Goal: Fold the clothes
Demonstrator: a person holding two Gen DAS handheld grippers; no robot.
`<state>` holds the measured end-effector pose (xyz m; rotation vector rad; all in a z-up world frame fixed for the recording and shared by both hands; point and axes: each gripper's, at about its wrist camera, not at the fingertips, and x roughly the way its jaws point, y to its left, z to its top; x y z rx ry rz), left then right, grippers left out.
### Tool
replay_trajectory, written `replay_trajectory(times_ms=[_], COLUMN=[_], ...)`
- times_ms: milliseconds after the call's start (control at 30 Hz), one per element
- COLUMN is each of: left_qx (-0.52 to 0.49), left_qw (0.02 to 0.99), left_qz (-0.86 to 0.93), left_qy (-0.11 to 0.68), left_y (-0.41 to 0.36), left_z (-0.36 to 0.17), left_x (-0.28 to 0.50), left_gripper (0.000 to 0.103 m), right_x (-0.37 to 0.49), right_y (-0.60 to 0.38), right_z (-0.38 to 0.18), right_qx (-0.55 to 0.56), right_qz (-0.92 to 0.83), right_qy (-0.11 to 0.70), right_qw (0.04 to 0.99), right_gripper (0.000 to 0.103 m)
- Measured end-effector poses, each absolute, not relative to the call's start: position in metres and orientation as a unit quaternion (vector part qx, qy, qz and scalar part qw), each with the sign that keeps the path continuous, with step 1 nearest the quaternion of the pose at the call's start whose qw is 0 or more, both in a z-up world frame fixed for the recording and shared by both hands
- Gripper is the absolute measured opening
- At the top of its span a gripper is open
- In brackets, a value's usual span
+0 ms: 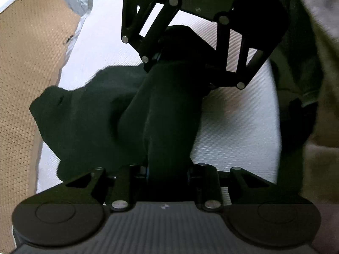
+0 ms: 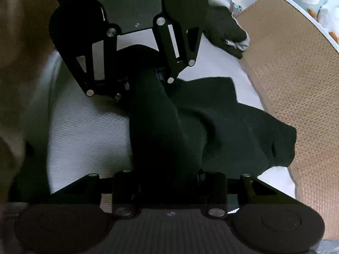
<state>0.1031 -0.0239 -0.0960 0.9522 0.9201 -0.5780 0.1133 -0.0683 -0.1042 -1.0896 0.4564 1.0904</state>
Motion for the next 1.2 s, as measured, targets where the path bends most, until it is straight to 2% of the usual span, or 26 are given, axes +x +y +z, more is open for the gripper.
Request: replay_trajectory(times_ms=[167,333,833,1200], left_qx=[0.421,0.416,0.422,0.433], left_qw=[0.745,0.748,0.764,0.782], left_qz=[-0.294,-0.302,-0.284,-0.251], left_qy=[0.426,0.420,0.397,0.371], left_y=[-0.038,-0.041,-0.036,-0.023], left_z=[-0.071,-0.068,-0.044,0.013], left_x=[0.064,0.047,0.057,0.100], left_gripper=[0.030,0.030,0.029,0.029], right_x=[0.078,0.057,0.048,0.084], right_y=[-0.085,-0.095,-0.086,-0.080], right_z=[-0.078,-0.072,-0.056,0.000], right_qx=[-0.474,-0.465,-0.488,-0.488], right_qz=[0.518,0.530,0.511,0.489], right_qy=[0.223,0.233,0.215,0.181], right_qw=[0.676,0.670,0.674,0.700], right_gripper=[0.043,0.043,0.043,0.043])
